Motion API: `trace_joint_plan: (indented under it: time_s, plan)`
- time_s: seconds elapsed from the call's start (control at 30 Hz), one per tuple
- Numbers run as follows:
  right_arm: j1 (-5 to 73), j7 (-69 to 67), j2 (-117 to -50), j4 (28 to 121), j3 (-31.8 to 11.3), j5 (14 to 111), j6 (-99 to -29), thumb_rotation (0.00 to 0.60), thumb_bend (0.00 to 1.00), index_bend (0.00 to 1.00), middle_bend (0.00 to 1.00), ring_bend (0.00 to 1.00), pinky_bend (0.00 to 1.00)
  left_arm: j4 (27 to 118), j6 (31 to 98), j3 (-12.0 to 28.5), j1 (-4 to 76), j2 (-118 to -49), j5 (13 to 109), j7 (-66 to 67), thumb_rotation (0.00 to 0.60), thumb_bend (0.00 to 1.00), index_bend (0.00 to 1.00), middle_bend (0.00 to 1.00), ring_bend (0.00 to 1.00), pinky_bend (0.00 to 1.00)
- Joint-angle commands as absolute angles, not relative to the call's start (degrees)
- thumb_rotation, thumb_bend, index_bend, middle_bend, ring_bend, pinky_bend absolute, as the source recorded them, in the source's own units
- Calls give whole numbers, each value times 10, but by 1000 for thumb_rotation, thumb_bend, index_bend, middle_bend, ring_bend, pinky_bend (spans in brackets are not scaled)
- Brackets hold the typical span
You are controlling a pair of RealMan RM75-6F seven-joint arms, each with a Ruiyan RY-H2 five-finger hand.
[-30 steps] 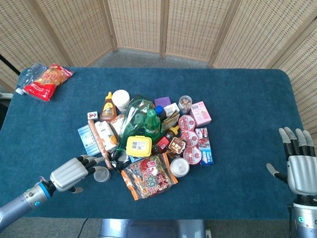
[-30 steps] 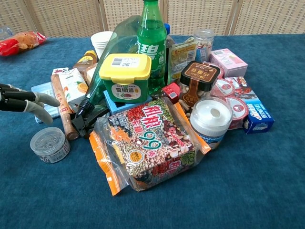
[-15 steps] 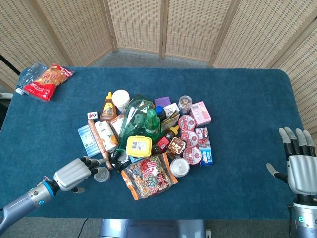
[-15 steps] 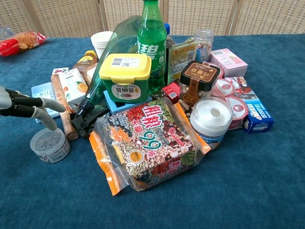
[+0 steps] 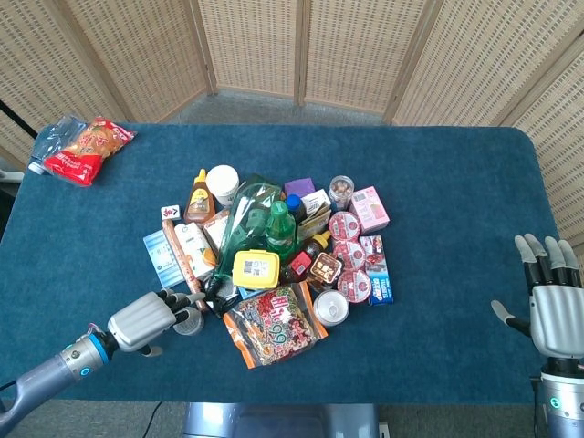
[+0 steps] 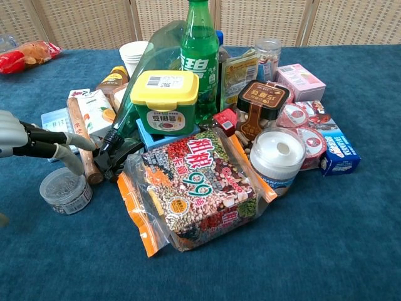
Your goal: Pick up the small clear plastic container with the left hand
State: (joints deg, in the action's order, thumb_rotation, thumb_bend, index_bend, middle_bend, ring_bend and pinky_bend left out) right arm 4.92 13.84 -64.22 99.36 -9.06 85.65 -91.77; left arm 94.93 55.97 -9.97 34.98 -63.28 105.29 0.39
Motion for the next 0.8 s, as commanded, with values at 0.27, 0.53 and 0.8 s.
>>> trace_joint_plan:
  time_s: [0.27, 0.53, 0.8]
  plan:
    - [50, 137, -642, 993, -90, 856, -916, 600, 0, 0, 0, 0, 0, 955, 553, -100, 354, -639, 1046, 12, 600, 83, 235, 76, 239, 329]
    - [50, 134, -641, 993, -89, 856, -916, 600, 0, 0, 0, 0, 0, 957, 548, -101, 353, -644, 1038, 27, 600, 83, 247, 137, 315, 382]
    - [50, 132, -640, 995, -88, 857, -914, 600, 0, 0, 0, 0, 0, 956, 542, -91, 353, -651, 1021, 66, 600, 83, 327, 145, 306, 413]
